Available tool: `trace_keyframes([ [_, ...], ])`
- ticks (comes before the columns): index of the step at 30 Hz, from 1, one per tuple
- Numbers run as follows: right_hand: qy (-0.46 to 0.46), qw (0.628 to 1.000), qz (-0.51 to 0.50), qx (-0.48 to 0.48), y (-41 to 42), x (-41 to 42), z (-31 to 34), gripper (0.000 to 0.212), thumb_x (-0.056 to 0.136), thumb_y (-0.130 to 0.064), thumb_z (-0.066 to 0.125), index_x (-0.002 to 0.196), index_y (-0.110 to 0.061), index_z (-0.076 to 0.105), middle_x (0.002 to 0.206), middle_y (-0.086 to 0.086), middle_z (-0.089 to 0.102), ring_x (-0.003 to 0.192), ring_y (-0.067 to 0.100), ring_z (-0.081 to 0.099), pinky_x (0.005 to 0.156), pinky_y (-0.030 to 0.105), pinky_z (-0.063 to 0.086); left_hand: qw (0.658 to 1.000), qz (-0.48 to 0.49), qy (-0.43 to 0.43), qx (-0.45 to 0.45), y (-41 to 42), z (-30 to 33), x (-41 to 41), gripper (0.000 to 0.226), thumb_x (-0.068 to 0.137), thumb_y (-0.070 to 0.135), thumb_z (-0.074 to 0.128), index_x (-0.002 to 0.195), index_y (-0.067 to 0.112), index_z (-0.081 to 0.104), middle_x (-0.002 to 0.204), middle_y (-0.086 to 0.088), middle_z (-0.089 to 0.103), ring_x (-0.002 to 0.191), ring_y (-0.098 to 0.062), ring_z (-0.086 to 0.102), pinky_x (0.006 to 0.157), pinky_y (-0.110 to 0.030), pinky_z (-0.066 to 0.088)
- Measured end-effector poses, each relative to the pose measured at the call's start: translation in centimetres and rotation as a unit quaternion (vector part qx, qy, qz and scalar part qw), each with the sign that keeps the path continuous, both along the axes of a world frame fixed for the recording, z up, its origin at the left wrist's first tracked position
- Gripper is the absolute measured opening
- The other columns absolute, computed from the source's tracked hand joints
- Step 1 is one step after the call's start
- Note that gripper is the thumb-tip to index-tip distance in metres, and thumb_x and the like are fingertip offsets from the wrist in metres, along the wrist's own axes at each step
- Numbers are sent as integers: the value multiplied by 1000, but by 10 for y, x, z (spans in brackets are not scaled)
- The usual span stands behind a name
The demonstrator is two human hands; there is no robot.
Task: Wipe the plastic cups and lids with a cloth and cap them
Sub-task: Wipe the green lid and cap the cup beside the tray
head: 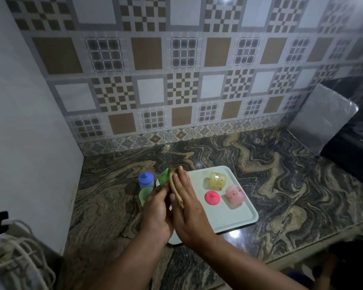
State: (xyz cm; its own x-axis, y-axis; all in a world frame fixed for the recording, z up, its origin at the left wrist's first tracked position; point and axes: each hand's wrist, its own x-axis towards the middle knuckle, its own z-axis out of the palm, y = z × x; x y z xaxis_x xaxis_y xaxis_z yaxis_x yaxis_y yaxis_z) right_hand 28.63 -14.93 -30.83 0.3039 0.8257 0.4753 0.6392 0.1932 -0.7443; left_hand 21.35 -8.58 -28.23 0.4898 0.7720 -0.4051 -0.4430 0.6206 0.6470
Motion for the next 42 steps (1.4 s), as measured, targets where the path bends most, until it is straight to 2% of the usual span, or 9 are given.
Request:
trace_keyframes([
  [9,253,963,-84,31,22,1,15,44,112,-35,40,149,-22,58,162,-10,47,150,-3,40,122,23,36,951,43,222,210,-13,6,5,7,96,22,66,98,16,70,91,-6,79,92,-28,74,91,-53,55],
  [13,667,736,-107,-45,44,56,29,52,112,-37,39,115,-1,77,100,17,79,92,35,70,86,43,56,939,-38,227,253,-28,-7,-4,12,83,34,72,90,24,70,90,-12,79,87,-33,72,88,-60,52],
  [15,699,702,-132,-45,40,68,40,43,111,-37,46,108,-5,75,94,16,76,86,34,69,82,43,56,944,-2,236,231,-23,-10,-12,14,83,33,73,91,22,70,90,-13,78,92,-40,72,85,-58,55],
  [19,542,815,-204,-27,14,47,47,26,108,-44,53,127,-34,69,116,-9,70,103,15,68,71,32,54,947,98,246,183,1,-2,-17,10,94,19,69,96,9,67,81,-8,74,63,-3,70,52,-19,53],
  [23,387,916,-101,32,5,11,38,39,116,-33,37,134,-28,71,149,-21,59,135,-8,54,109,19,47,911,39,299,281,-17,5,6,7,92,19,71,92,14,65,83,-5,76,77,-19,74,74,-45,60],
  [31,489,855,-170,34,18,9,40,37,116,-27,34,131,-23,67,118,-15,75,107,-12,67,96,19,54,897,-7,281,342,-31,3,5,12,95,19,67,88,12,61,82,0,77,78,-13,72,72,-33,54],
  [36,642,735,-219,15,39,56,36,43,112,-35,44,124,-6,73,95,8,76,69,17,69,59,28,54,989,-63,66,116,-28,12,1,6,96,12,61,100,12,65,104,-8,77,104,-22,68,99,-39,43],
  [39,587,779,-216,-31,32,68,41,41,109,-44,48,135,-19,68,101,8,70,67,18,63,52,26,45,999,-51,-2,15,-17,18,-7,25,98,13,57,121,10,62,119,-13,74,119,-22,67,110,-45,42],
  [42,416,899,-134,37,11,54,46,41,114,-35,43,146,-18,62,138,0,67,117,11,68,91,21,58,1000,-21,3,-8,-5,18,-11,31,97,14,59,127,6,63,118,-16,74,121,-26,66,108,-46,45],
])
